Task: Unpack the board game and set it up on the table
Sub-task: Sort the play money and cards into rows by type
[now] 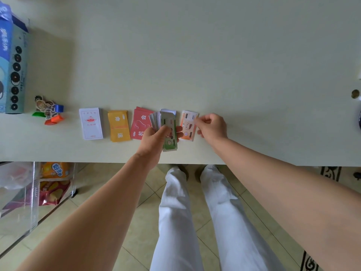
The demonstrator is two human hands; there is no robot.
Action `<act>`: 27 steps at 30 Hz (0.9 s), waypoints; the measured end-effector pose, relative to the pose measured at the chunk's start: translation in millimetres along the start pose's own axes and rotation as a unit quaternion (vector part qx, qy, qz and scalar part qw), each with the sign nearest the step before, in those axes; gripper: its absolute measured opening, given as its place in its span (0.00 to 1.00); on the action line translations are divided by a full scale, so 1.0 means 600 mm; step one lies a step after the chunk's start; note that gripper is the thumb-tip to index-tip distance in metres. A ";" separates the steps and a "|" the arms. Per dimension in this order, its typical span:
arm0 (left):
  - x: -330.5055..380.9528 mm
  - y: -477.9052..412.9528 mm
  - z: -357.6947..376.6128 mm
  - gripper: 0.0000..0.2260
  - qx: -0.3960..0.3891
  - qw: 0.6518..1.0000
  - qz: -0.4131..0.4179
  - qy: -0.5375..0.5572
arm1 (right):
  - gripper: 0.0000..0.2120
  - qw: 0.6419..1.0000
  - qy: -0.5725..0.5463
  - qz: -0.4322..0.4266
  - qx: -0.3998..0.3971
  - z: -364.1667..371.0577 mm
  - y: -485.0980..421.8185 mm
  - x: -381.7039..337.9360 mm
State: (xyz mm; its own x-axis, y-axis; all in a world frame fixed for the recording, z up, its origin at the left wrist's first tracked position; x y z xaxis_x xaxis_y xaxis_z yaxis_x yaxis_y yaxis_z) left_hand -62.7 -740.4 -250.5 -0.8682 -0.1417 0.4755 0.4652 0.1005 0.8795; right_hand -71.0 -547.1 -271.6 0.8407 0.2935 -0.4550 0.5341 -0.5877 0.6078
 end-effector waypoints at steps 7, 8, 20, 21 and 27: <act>0.012 0.038 0.057 0.06 -0.060 0.998 -0.005 -0.021 | 0.07 0.961 -0.129 -0.020 -0.242 0.019 0.071 -0.051; 0.013 0.046 0.067 0.06 -0.072 0.997 -0.009 -0.013 | 0.06 0.962 -0.146 -0.012 -0.232 0.009 0.069 -0.049; 0.017 0.096 0.149 0.06 -0.081 0.996 -0.019 0.012 | 0.08 0.953 -0.221 0.044 -0.204 -0.081 0.053 -0.009; 0.015 0.101 0.157 0.05 -0.080 0.996 -0.023 0.014 | 0.07 0.953 -0.227 0.049 -0.195 -0.089 0.049 -0.004; 0.010 0.099 0.173 0.04 -0.032 0.998 0.002 -0.050 | 0.07 0.951 -0.243 0.071 -0.177 -0.118 0.037 0.019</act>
State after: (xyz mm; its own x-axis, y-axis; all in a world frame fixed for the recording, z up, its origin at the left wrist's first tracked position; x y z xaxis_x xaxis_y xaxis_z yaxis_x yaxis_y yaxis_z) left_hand -57.8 -633.3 -197.5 -0.8776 -0.0422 0.4775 0.4762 0.0371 0.8785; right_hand -43.3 -503.5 -217.0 0.8122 -0.2027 -0.5470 0.4874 -0.2795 0.8273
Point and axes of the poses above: each hand's wrist, its own y-axis away from the middle knuckle, its own z-axis out of the palm, x = y × z, the point moved 10 cm from there along -y, towards the middle knuckle, and after that the axes turned 13 degrees about x, right-handed, at the moved point
